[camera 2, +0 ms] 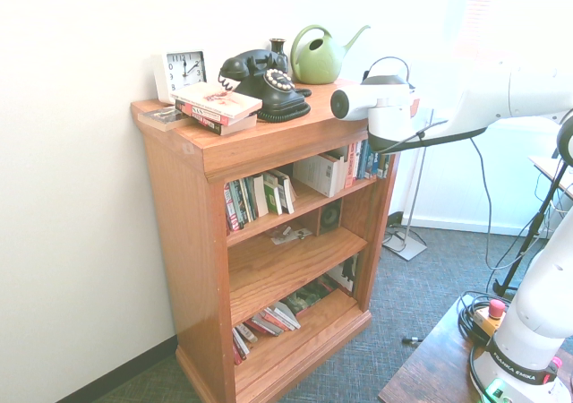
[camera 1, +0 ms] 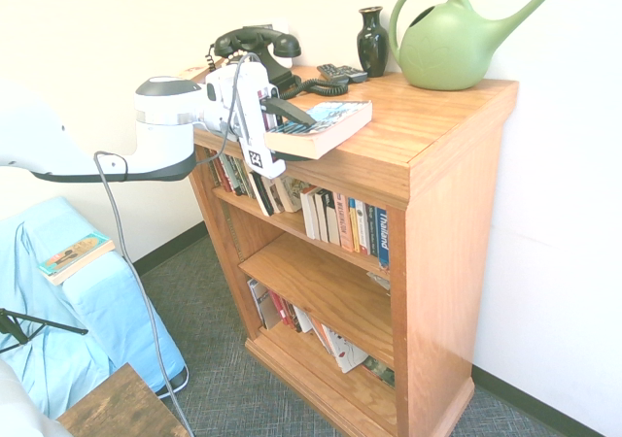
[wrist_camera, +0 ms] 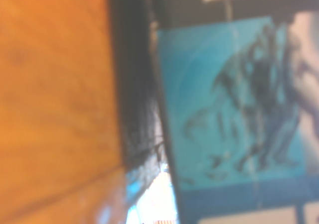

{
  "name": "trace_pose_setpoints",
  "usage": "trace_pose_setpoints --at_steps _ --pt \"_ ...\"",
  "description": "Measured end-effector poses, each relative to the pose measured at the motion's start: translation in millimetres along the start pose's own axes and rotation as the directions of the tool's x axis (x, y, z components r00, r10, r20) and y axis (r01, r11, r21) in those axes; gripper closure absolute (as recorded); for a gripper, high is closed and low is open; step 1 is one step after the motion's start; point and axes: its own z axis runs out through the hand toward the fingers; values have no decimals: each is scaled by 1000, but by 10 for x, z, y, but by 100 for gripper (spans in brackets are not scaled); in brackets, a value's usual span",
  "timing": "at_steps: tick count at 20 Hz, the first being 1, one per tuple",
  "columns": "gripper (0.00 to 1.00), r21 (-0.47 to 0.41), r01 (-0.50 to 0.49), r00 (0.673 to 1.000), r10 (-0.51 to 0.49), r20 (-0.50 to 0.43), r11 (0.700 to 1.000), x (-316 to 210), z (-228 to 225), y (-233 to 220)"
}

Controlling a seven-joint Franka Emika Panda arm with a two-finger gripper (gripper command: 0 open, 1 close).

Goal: Shelf the books

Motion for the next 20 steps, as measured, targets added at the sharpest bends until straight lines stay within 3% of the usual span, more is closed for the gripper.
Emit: trace_pose_setpoints --at_steps 12,20 --pt "100 -2 29 1000 -29 5 1000 -345 16 60" --pt "100 88 -77 996 73 47 993 -313 47 277"
